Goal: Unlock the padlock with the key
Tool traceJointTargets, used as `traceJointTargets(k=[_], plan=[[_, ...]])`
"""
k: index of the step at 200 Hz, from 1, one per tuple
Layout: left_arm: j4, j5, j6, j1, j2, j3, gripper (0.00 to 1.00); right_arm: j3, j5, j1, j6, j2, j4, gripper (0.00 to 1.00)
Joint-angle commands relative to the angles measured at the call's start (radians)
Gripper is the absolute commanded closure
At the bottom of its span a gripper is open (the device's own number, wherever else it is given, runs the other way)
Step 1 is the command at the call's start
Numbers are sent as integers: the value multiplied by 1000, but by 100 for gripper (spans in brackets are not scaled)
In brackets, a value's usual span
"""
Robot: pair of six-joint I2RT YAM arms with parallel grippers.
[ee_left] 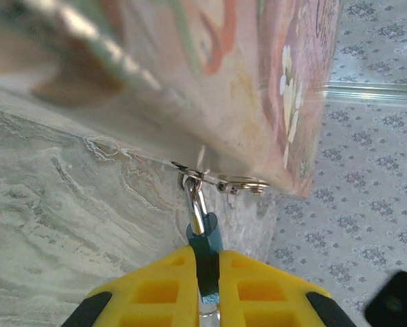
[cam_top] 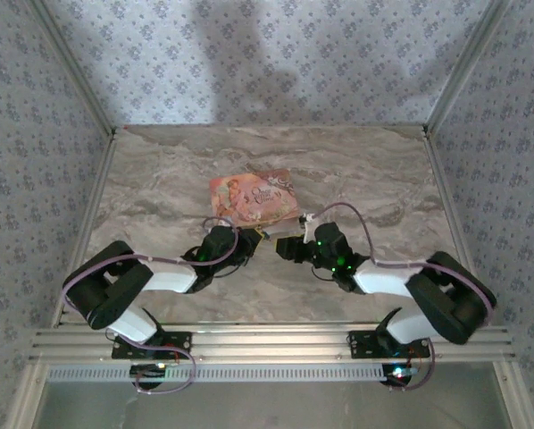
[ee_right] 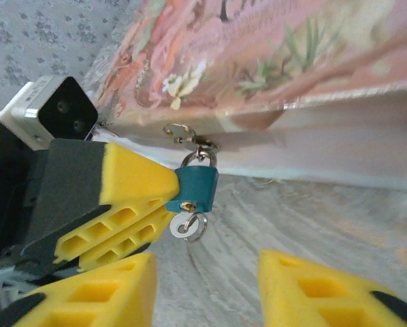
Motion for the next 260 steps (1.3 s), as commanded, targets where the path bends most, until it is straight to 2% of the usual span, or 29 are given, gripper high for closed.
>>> traceJointTargets(k=[1, 11, 39, 65, 92, 130, 203, 260], plan=[[-115, 57, -70, -11, -9, -4, 88, -9, 97, 4, -248, -112, -104, 49], [-118, 59, -68, -11, -8, -1, 87, -19, 121, 10, -340, -154, -105, 44], [-122, 58, -66, -11, -9, 2, 88, -64, 160, 56, -653, -195, -6, 43], [-124, 59, -67, -10, -13, 4, 87, -70, 246, 132, -865, -132, 48, 42], [-130, 59, -66, -9, -17, 4, 87, -62, 357, 207, -974, -22, 123, 41], [-135, 59, -67, -9, -19, 3, 88, -32, 419, 254, -1040, 98, 192, 41], [-138, 62, -66, -8, -18, 8, 88, 16, 423, 249, -1059, 203, 261, 43], [-142, 64, -67, -9, -18, 8, 87, 58, 426, 246, -1054, 272, 290, 61]])
